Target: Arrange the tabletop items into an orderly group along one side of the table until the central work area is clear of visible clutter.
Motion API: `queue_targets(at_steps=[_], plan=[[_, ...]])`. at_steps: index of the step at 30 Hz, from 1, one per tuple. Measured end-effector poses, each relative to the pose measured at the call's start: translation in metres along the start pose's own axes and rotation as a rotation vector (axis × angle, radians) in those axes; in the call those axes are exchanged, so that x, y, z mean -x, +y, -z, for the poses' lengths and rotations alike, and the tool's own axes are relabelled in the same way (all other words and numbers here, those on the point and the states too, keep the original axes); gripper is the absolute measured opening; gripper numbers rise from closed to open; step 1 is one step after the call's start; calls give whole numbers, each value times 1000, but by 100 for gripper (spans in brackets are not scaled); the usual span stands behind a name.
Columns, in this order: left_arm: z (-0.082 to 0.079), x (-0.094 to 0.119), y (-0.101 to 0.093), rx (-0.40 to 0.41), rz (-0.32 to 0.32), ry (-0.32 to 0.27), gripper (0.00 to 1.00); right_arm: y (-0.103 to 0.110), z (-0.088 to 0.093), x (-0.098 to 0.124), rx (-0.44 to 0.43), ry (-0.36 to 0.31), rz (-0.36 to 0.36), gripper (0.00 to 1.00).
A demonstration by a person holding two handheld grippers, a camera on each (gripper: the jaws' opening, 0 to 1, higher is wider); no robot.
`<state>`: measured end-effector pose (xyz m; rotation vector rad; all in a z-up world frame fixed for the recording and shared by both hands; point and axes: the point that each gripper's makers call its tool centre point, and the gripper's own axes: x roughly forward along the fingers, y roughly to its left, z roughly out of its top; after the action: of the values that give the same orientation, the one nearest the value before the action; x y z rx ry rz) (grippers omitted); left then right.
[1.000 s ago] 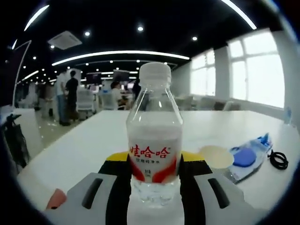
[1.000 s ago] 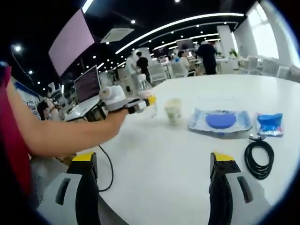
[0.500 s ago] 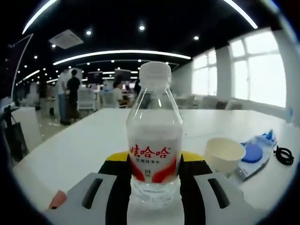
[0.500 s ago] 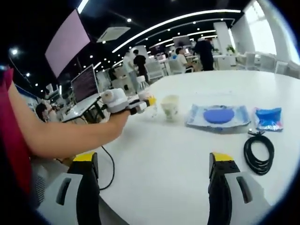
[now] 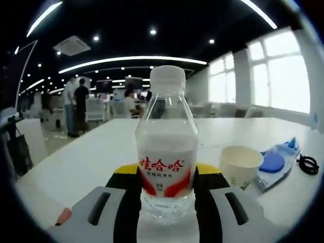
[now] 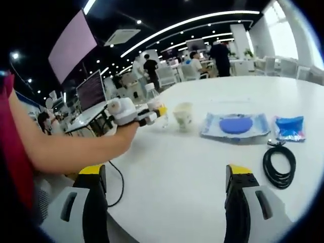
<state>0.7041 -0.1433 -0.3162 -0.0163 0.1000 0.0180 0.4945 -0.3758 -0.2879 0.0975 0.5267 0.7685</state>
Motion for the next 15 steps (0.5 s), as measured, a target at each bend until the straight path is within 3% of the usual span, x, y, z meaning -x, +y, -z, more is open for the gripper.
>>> queue_targets(at_steps=[15], plan=[[4,3,1,-5,-2,32,39,0,-1,-1,6,-5,-1,97]])
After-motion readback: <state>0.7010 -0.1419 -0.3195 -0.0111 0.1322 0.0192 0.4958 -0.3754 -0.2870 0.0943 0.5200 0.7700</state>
